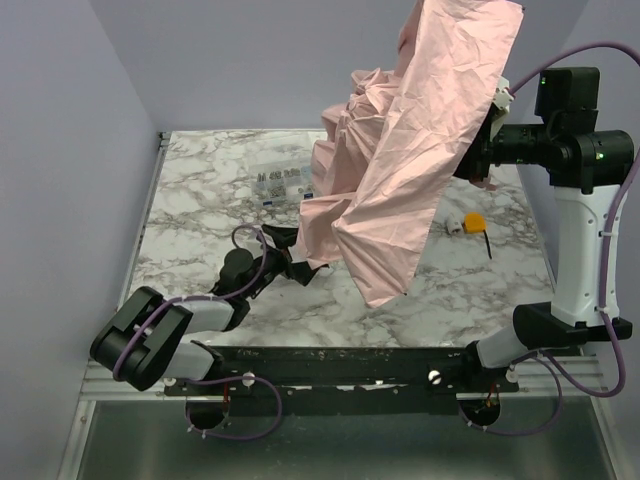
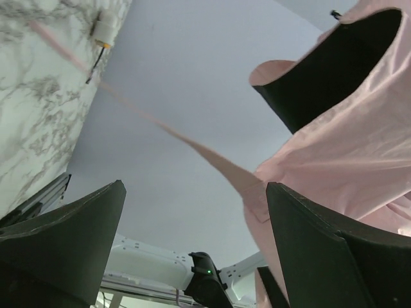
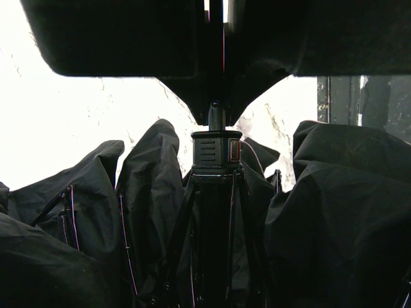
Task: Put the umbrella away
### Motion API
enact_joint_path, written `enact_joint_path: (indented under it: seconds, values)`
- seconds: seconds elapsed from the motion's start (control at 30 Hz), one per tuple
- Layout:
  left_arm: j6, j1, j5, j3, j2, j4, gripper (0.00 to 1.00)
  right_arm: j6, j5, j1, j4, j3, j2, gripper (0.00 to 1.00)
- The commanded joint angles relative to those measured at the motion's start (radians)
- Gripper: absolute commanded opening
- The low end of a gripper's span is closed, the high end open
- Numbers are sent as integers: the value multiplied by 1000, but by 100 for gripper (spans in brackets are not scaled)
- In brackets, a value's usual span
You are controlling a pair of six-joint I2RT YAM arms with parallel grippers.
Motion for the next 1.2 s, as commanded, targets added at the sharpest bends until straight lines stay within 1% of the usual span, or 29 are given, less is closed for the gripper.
enact_joint_path:
  seconds: [0.0,0.17,0.3,0.43,0.53,0.6,0.73,0.83,0.9,0.97,1.07,1.17]
  values:
    - [-27,-7,-4,-58,-41,20,94,5,-65,-2,47,3,-28,1]
    - [-54,-45,-67,-42,-57,-22,95,2,-75,-1,46,-5,-30,1]
    - [-92,-75,-97,-11,-22,-12,95,-4,-80,-1,47,-19,-40,1]
    - [-142,-115,-127,-20,-3,16,96,-7,-83,-1,52,-39,-50,1]
    - [-162,-140,-158,-17,-22,-66,96,-9,-95,-2,54,-50,-53,1]
    - [-163,-141,-174,-9,-23,-107,96,-9,-97,-1,53,-54,-56,1]
    - [-191,-141,-189,7,25,-59,95,-10,-105,-1,57,-66,-63,1]
    - [-187,-141,-183,49,58,-74,94,-10,-106,-1,60,-75,-72,1]
    - [-192,-141,-181,64,89,-52,94,-10,-105,-1,63,-83,-77,1]
    - [-199,-142,-174,73,124,-13,91,-10,-103,-1,64,-91,-84,1]
    - [-202,-141,-169,74,158,51,82,-10,-103,-1,66,-93,-89,1]
    - [-198,-143,-170,62,165,81,76,-10,-106,-1,66,-93,-87,1]
